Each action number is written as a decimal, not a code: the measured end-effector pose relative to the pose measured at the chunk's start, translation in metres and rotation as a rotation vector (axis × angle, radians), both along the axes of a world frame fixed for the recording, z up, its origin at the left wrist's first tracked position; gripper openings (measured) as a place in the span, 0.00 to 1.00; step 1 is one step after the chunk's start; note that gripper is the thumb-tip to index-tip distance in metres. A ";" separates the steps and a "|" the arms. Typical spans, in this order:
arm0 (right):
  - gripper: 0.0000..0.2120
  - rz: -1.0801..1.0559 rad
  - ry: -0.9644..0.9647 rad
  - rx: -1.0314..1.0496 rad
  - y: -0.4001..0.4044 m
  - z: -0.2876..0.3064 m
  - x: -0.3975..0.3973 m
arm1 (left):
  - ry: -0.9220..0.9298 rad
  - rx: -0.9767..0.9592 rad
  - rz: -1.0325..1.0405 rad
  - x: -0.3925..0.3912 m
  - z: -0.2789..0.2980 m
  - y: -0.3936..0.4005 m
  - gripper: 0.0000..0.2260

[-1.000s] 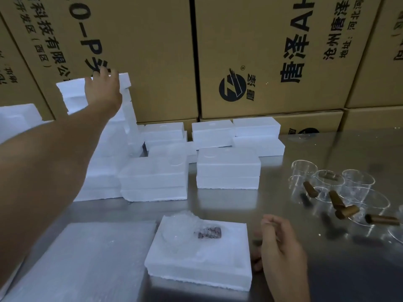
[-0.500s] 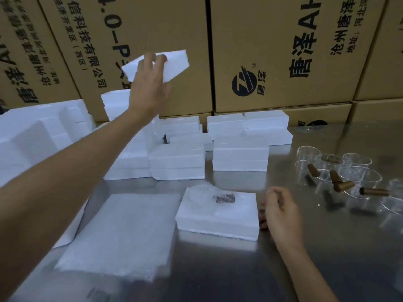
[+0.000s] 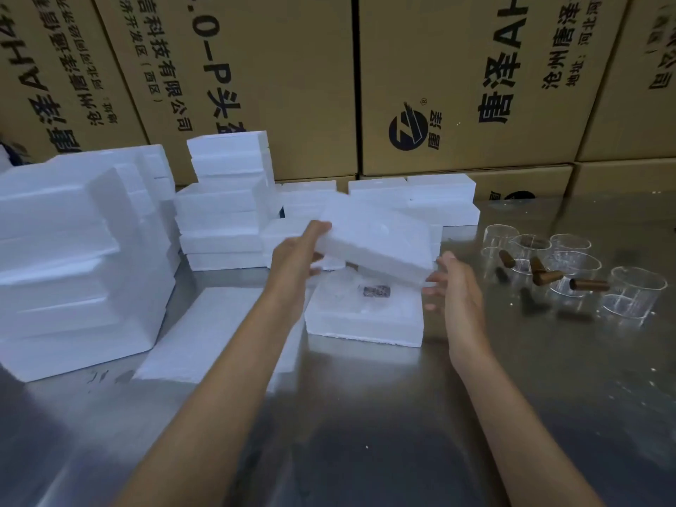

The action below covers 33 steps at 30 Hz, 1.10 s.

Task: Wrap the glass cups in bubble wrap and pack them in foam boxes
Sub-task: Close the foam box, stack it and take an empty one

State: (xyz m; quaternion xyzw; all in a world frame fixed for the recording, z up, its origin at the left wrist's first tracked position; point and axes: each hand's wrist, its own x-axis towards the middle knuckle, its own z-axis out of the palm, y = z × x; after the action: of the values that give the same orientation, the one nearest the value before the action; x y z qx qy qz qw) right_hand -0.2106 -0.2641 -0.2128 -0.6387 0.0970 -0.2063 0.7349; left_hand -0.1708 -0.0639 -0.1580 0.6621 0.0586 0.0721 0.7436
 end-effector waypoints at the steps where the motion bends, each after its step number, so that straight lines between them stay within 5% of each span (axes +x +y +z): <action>1: 0.06 0.012 -0.009 -0.013 0.002 0.001 -0.002 | 0.040 0.040 0.043 -0.004 -0.011 0.002 0.17; 13: 0.13 0.061 0.094 -0.154 0.006 0.005 -0.012 | 0.088 0.259 0.013 -0.018 -0.049 0.021 0.20; 21: 0.23 0.231 0.099 -0.218 0.008 0.002 -0.013 | 0.050 0.317 -0.089 -0.015 -0.051 0.024 0.11; 25: 0.16 0.223 0.053 -0.214 0.007 -0.002 -0.013 | 0.072 0.293 -0.093 -0.016 -0.055 0.024 0.11; 33: 0.16 0.209 0.037 -0.228 0.004 -0.008 -0.011 | 0.073 0.300 -0.166 -0.015 -0.061 0.026 0.09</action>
State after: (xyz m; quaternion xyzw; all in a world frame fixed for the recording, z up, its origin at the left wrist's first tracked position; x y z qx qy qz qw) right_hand -0.2215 -0.2602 -0.2211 -0.7283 0.0196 -0.1265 0.6732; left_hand -0.1856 -0.0380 -0.2189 0.7705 0.0190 -0.0057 0.6371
